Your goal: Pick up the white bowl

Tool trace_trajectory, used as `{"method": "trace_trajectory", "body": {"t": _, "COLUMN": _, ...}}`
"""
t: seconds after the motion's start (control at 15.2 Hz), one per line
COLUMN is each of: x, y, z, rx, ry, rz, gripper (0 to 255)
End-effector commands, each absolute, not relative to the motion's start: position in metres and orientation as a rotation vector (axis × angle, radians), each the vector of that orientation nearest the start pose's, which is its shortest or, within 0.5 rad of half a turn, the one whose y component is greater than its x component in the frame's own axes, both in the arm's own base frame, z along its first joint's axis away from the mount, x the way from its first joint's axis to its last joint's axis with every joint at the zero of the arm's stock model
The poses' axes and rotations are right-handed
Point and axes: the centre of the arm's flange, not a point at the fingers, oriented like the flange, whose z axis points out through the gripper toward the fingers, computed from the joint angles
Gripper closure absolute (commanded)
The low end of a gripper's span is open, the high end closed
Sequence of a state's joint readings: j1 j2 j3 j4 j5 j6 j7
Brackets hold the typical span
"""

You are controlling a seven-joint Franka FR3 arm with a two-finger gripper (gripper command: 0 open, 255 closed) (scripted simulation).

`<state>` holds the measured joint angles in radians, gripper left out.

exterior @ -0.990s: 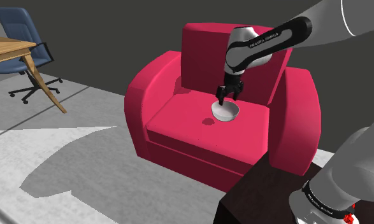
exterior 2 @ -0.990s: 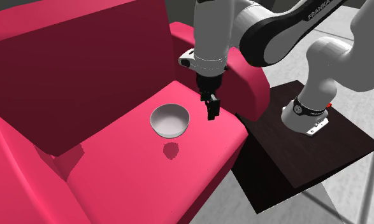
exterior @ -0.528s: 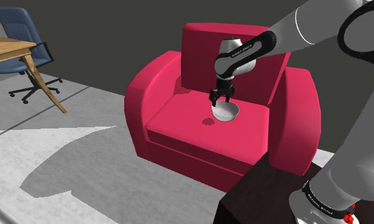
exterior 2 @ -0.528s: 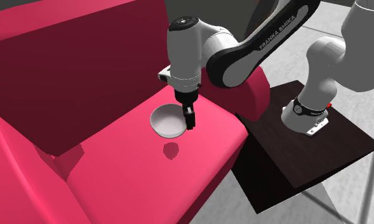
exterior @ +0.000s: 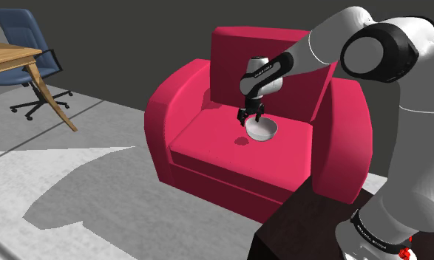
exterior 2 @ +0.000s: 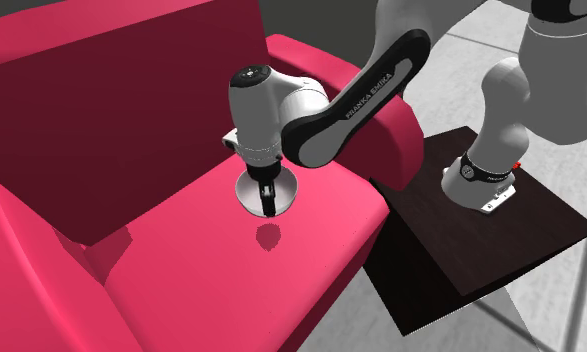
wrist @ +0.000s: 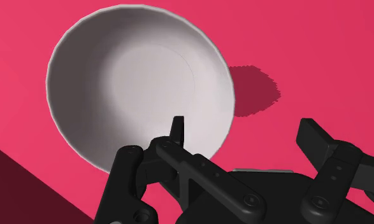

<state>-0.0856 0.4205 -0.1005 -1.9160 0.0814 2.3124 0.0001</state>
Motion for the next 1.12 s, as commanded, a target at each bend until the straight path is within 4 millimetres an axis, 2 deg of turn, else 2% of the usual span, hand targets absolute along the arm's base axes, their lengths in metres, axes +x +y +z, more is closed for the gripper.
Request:
{"method": "trace_trajectory", "body": {"t": 0.0, "x": 0.616, "y": -0.112, "z": 0.262, "rx": -3.1, "ry": 0.365, "rz": 0.03, "gripper": 0}}
{"method": "trace_trajectory", "body": {"t": 0.26, "x": 0.616, "y": -0.112, "z": 0.238, "rx": -3.1, "ry": 0.365, "rz": 0.03, "gripper": 0}}
{"method": "trace_trajectory", "body": {"t": 0.4, "x": 0.616, "y": -0.112, "z": 0.238, "rx": -3.1, "ry": 0.365, "rz": 0.03, "gripper": 0}}
{"method": "trace_trajectory", "body": {"t": 0.46, "x": 0.616, "y": -0.112, "z": 0.238, "rx": -3.1, "ry": 0.365, "rz": 0.029, "gripper": 255}}
{"method": "trace_trajectory", "body": {"t": 1.06, "x": 0.616, "y": -0.112, "z": 0.238, "rx": -3.1, "ry": 0.365, "rz": 0.03, "gripper": 255}}
